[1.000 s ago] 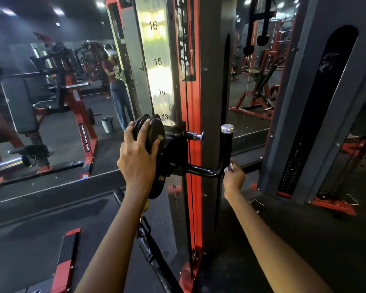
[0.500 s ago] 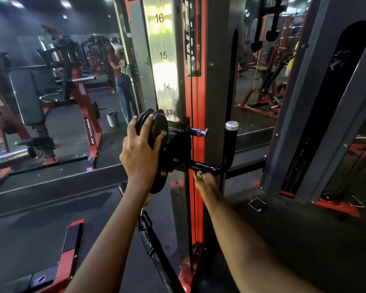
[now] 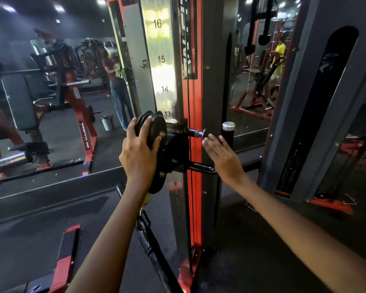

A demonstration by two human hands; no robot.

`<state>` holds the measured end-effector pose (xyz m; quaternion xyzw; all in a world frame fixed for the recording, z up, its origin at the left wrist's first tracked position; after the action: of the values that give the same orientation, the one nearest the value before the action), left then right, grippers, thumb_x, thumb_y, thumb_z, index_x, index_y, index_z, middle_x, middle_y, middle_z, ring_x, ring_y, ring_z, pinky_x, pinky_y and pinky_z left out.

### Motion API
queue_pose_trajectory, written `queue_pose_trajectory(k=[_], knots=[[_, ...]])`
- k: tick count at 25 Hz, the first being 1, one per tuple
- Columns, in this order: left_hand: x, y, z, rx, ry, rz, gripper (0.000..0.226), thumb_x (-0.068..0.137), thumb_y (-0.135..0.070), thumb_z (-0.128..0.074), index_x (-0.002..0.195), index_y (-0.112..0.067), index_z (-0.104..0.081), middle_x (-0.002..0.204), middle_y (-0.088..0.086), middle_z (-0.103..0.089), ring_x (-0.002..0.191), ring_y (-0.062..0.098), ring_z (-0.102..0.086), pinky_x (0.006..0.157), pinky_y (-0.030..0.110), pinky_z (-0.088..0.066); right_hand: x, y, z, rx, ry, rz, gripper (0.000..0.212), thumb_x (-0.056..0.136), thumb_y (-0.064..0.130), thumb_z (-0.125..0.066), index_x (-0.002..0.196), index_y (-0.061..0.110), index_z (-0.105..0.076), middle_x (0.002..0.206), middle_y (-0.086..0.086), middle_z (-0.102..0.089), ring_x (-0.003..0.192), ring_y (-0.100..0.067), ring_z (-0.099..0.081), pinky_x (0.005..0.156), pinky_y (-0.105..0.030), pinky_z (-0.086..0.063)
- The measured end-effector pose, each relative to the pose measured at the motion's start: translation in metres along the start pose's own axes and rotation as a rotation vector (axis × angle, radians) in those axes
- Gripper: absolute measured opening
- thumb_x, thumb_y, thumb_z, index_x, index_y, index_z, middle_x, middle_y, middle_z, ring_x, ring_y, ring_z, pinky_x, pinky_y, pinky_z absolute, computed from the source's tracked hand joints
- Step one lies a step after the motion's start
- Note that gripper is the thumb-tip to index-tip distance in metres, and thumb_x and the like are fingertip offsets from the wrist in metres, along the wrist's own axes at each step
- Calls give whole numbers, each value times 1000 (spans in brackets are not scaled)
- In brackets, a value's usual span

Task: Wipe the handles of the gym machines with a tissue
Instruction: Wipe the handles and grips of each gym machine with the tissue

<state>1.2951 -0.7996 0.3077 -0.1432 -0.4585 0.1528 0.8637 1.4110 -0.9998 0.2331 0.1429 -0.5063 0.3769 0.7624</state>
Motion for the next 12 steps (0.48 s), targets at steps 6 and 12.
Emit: queue_pose_trajectory(k=[6,12], knots=[[-1,0,0,-4,7,8,51,93,-35,-62,140,-21,-49,145,12,-43,109,37,-58,71,49,-53,-58,-12,-69,-676,930,137,27,75,12,-74,99,0,-68,99,-15,-66,102,-28,-61,113,-42,-25],[-1,1,1,-2,3,9,51,93,-35,-62,140,-22,-49,145,11,-43,109,36,-58,71,48,-53,-30,12,-72,-136,959,-194,29,90,6,-49,118,6,-60,114,-6,-63,110,-18,-56,118,-35,-13]])
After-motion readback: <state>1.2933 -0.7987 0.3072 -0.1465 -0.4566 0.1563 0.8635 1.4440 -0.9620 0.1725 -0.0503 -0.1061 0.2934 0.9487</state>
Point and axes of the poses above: each hand's wrist, its own x-axis towards the middle knuckle, its own z-axis out of the back of the hand, y = z × x, the point moved 4 cm from there along x, towards the middle knuckle
